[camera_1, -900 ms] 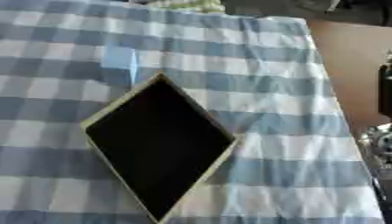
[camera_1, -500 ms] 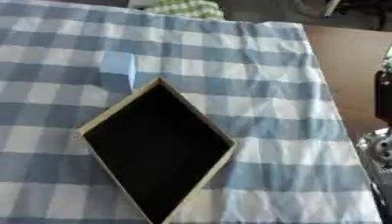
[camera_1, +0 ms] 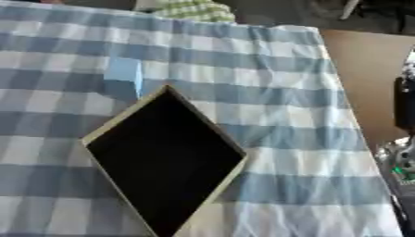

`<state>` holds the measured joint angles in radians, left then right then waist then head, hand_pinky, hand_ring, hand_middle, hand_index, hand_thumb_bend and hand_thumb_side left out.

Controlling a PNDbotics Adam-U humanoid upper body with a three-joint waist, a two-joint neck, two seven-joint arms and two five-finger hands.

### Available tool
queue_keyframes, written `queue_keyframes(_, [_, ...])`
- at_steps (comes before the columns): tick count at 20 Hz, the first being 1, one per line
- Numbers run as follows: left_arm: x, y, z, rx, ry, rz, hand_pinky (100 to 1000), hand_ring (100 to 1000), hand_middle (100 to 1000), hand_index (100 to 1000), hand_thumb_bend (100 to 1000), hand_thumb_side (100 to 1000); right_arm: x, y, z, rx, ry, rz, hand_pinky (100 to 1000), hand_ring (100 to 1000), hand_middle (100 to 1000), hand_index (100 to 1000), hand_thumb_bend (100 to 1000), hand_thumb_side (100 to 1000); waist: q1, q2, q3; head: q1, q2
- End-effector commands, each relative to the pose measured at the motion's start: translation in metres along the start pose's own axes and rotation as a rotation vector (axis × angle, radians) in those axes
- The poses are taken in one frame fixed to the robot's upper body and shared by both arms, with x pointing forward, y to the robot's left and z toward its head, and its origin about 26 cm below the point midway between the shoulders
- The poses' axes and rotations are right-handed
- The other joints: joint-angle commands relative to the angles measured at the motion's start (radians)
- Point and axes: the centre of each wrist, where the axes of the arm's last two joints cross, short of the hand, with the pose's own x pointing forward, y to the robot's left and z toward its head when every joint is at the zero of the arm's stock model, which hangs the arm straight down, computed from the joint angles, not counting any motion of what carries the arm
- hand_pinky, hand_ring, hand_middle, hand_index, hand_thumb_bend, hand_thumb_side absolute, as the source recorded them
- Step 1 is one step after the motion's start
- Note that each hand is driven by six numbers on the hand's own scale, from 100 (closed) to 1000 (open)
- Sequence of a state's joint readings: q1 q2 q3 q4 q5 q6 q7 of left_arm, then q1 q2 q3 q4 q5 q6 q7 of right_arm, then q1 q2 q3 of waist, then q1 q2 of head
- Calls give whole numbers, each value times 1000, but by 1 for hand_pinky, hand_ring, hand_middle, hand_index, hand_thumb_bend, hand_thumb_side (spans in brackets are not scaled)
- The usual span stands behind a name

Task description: Pick up objects on the table and place them in the box.

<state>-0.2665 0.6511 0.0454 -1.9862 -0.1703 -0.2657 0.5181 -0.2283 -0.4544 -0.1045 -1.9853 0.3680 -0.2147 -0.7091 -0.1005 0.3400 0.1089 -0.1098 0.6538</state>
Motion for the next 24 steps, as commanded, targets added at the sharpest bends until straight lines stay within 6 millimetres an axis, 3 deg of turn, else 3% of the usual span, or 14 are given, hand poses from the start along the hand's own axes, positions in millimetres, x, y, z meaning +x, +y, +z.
queue_keyframes(1, [8,8,-19,-105,-81,-64,751,797,759,816,543,739,3,-4,-7,6,-34,4,769,848,775,885,100,842,7,-19,-4,-13,10])
queue_keyframes(13, [36,17,-77,-612,-184,-361,783,796,762,839,541,790,3,-4,-7,32,-40,11,769,848,775,885,100,849,25,-13,-20,0,20])
queue_keyframes(18, [51,8,-95,-809,-244,-471,802,798,766,849,549,790,4,-3,-7,46,-42,5,769,848,775,885,100,850,29,-15,-29,8,23])
queue_keyframes(24, [71,-12,-111,-1019,-280,-552,829,813,783,868,553,727,4,-2,-8,62,-47,-3,769,848,775,885,100,849,37,-21,-37,8,24])
